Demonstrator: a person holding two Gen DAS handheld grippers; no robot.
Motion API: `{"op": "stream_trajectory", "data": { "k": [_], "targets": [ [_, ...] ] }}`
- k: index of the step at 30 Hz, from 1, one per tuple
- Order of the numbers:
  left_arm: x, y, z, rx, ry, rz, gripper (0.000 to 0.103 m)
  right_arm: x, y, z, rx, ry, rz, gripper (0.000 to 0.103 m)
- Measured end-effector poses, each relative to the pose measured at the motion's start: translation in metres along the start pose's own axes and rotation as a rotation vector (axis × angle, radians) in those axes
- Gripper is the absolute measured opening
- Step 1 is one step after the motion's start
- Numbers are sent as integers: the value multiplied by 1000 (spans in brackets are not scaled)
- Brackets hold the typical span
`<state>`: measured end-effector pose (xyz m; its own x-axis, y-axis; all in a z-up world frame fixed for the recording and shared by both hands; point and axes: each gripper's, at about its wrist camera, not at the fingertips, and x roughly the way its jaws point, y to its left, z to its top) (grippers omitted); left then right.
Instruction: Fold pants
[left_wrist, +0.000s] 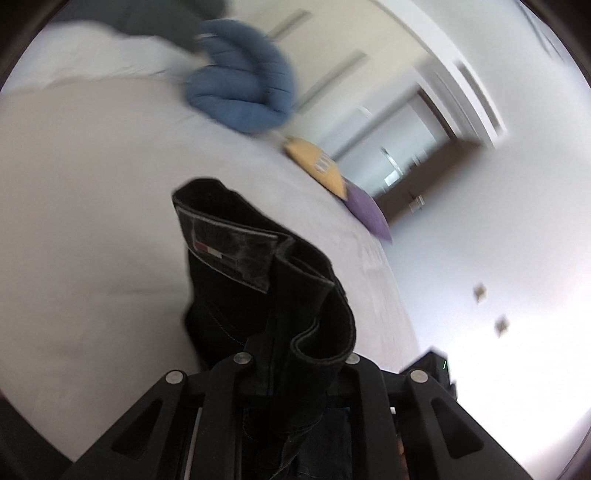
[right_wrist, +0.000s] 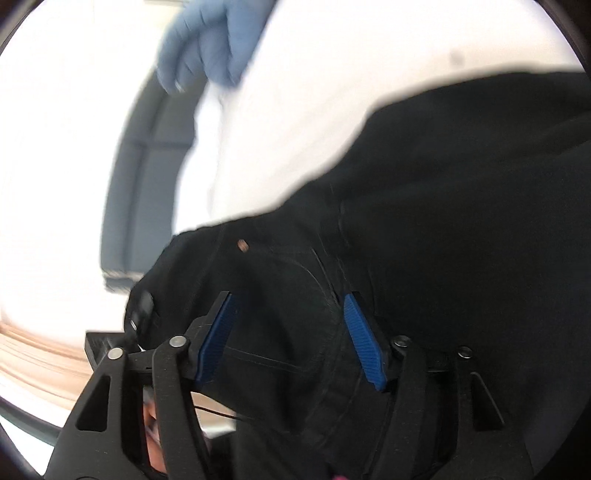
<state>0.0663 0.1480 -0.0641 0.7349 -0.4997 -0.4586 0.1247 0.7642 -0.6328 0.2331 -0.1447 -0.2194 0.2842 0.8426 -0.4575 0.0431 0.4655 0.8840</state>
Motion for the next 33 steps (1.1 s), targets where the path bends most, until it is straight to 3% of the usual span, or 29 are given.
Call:
{"op": "stream_trajectory", "data": {
  "k": [5, 9, 11, 13, 18, 21, 23, 27, 33],
  "targets": [
    [63, -90, -50, 295, 153, 1, 16, -66, -17, 7, 48, -49, 146, 76],
    [92, -108, -84, 358, 246, 22, 16, -114, -48, 4, 84, -129, 168, 80],
    [99, -119, -96, 450, 264, 53, 16, -131, -67, 0, 128, -160, 162, 86],
    [106, -129, -107, 526, 283, 78, 16, -129, -77, -9, 149, -147, 118, 86],
    [117, -151, -134, 711, 319, 124, 16, -128, -76, -20, 107, -131, 185, 86],
    [119, -162, -152, 827, 322, 149, 16, -125, -74, -21, 75, -111, 150, 86],
    [121, -167, -159, 876, 321, 162, 16, -125, -77, -20, 69, -94, 109, 81],
    [127, -171, -166, 920, 328, 174, 16, -121, -86, -24, 45, -41, -13, 31],
    [145, -179, -162, 961, 343, 161, 16, -142, -101, -34, 10, -64, -55, 14]
  ]
}}
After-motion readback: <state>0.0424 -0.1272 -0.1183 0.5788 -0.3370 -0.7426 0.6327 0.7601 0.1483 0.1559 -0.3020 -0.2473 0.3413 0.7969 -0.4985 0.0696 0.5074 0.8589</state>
